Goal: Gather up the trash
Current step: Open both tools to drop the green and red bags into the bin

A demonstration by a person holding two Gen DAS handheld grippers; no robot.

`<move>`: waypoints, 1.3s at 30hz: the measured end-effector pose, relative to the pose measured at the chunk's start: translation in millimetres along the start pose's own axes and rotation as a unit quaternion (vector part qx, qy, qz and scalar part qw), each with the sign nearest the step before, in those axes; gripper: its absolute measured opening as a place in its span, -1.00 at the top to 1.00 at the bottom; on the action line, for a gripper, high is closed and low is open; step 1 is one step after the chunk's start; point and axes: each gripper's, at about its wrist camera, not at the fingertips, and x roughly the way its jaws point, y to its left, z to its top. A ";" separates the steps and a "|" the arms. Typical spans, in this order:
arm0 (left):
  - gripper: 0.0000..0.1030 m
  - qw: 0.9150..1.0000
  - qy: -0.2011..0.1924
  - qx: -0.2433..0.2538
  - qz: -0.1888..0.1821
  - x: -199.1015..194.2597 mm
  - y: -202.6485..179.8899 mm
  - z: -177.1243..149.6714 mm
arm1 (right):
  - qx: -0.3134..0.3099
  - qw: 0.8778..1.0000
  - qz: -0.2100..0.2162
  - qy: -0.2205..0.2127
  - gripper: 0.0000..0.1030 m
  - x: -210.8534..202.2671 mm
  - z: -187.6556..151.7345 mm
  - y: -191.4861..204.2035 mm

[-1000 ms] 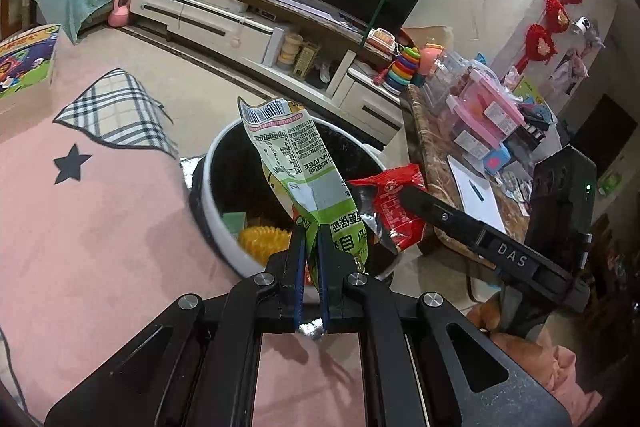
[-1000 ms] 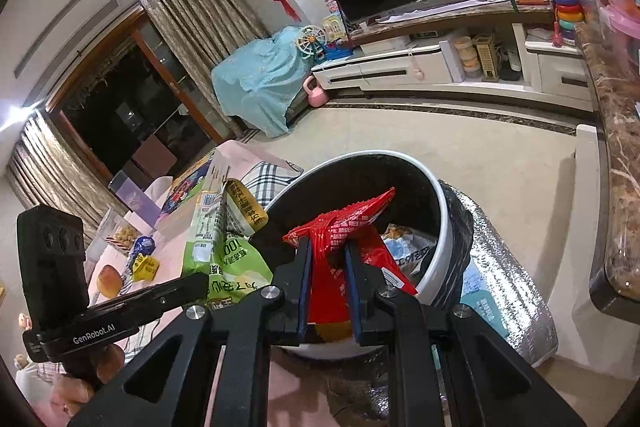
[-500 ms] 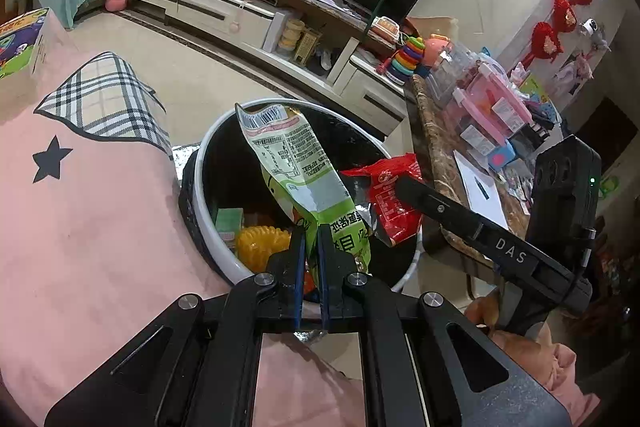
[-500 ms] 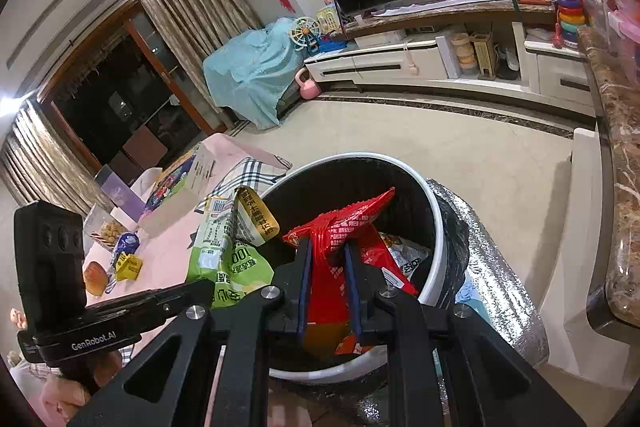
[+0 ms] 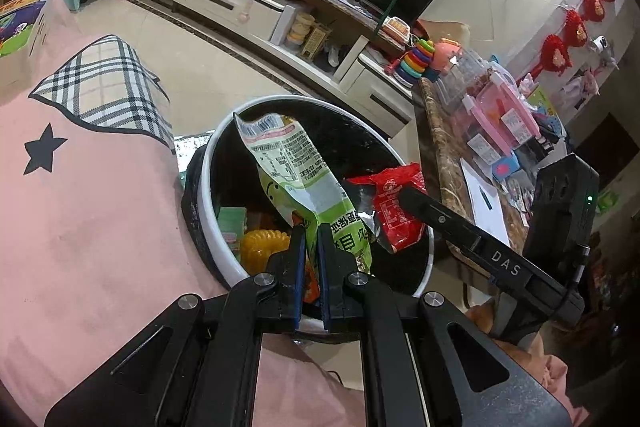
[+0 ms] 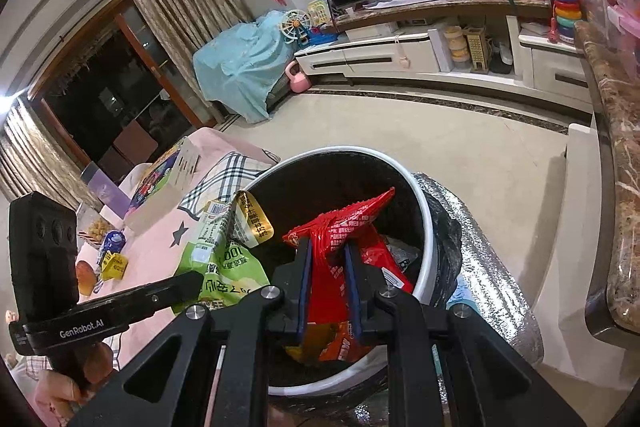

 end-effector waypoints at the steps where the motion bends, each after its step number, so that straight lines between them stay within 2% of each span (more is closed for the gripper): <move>1: 0.89 1.000 0.001 0.000 0.000 0.8 0.1 -0.3 | 0.000 1.000 0.000 0.000 0.70 0.1 0.1 0.3; 13: 0.89 1.000 0.008 -0.001 -0.001 9.8 -4.0 -0.6 | -0.009 1.000 -0.005 0.006 0.64 5.7 2.8 4.2; 16: 0.73 1.000 0.012 -0.005 -0.003 8.8 -1.3 -2.0 | -0.009 1.000 -0.009 0.011 0.60 6.9 3.1 3.7; 17: 0.59 1.000 0.013 -0.007 -0.002 7.9 -0.6 -3.0 | -0.008 1.000 -0.011 0.013 0.50 7.0 3.2 3.0; 18: 0.53 1.000 0.012 -0.009 -0.002 6.0 0.2 -4.6 | -0.007 1.000 -0.011 0.016 0.44 7.5 2.9 2.7; 19: 0.46 1.000 0.010 -0.010 -0.001 4.0 0.7 -6.1 | -0.007 1.000 -0.011 0.018 0.29 7.6 2.3 2.9; 22: 0.45 1.000 0.001 -0.007 0.001 -4.7 -0.2 -11.3 | -0.008 1.000 -0.011 0.017 0.04 6.4 0.5 5.7; 24: 0.39 1.000 -0.010 0.000 0.009 -13.4 -2.3 -15.2 | -0.009 1.000 -0.009 0.017 0.03 4.5 -0.9 8.6; 25: 0.25 1.000 -0.019 0.002 0.016 -20.0 -3.2 -18.1 | -0.009 1.000 -0.009 0.016 0.01 3.3 -1.3 9.8; 27: 0.03 0.999 -0.034 0.002 0.025 -31.9 -2.4 -23.2 | -0.009 1.000 -0.004 0.013 -0.20 -0.7 -2.8 14.3; 29: 0.00 0.998 -0.047 -0.003 0.032 -44.8 1.8 -29.1 | -0.011 1.000 0.005 0.007 -0.41 -5.0 -5.3 21.2; 35: -0.10 0.994 -0.081 -0.027 0.064 -84.3 29.0 -55.5 | -0.016 0.999 0.030 -0.005 -0.63 -18.8 -17.0 47.7; 39: -0.11 0.988 -0.106 -0.056 0.101 -108.0 52.2 -71.4 | -0.029 0.999 0.043 -0.006 -0.65 -21.9 -28.1 71.2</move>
